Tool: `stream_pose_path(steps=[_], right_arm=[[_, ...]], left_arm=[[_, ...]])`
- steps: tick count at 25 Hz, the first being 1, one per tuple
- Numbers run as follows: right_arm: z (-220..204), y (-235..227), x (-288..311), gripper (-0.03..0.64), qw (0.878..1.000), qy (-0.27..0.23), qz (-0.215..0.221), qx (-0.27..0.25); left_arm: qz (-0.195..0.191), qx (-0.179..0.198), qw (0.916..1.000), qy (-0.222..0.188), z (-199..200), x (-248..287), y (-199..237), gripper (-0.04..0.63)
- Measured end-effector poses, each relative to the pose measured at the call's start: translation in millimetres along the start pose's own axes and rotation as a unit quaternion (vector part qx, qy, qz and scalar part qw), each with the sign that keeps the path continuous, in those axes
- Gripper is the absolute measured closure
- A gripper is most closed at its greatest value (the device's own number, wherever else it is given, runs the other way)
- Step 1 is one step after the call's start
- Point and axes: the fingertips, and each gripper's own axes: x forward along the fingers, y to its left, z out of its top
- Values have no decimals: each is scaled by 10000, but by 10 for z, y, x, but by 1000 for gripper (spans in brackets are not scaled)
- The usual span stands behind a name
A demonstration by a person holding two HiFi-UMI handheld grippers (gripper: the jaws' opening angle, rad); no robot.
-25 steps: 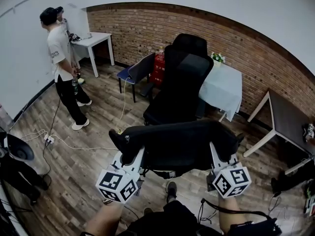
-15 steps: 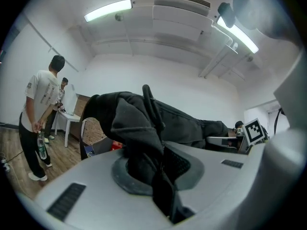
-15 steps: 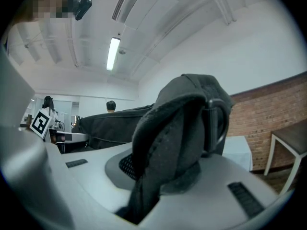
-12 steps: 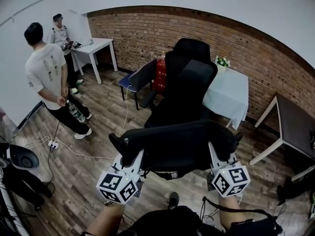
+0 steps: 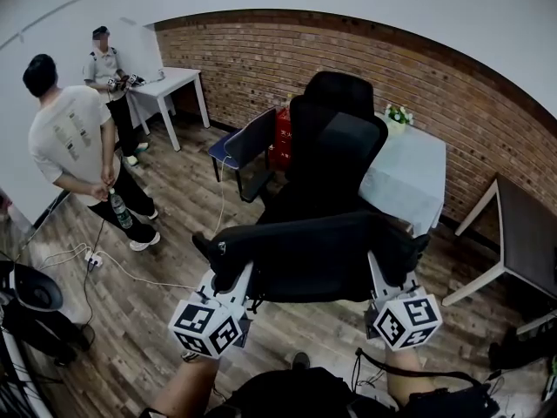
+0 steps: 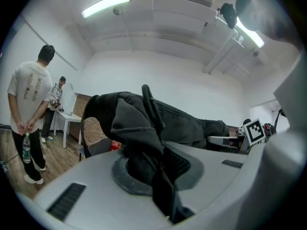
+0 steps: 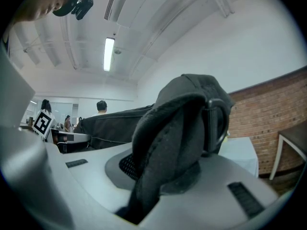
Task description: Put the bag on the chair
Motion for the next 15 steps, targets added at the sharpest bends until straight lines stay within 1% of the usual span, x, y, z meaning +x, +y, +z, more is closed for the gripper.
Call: stream_pose_path(steps=[5, 9, 13, 15], right_arm=[[-1, -323, 159, 549, 9999, 9, 138, -13], [23, -531, 209, 549, 9997, -46, 232, 8], [-5, -696, 342, 549, 9995, 20, 279, 120], [5, -775, 379, 549, 9994, -20, 290, 162]], left_arm=[[113, -8, 9999, 34, -65, 326, -71, 540], [177, 32, 9998, 27, -85, 491, -176, 540], [255, 73, 9995, 188, -108, 693, -181, 540], [236, 141, 9994, 196, -86, 772, -209, 540]])
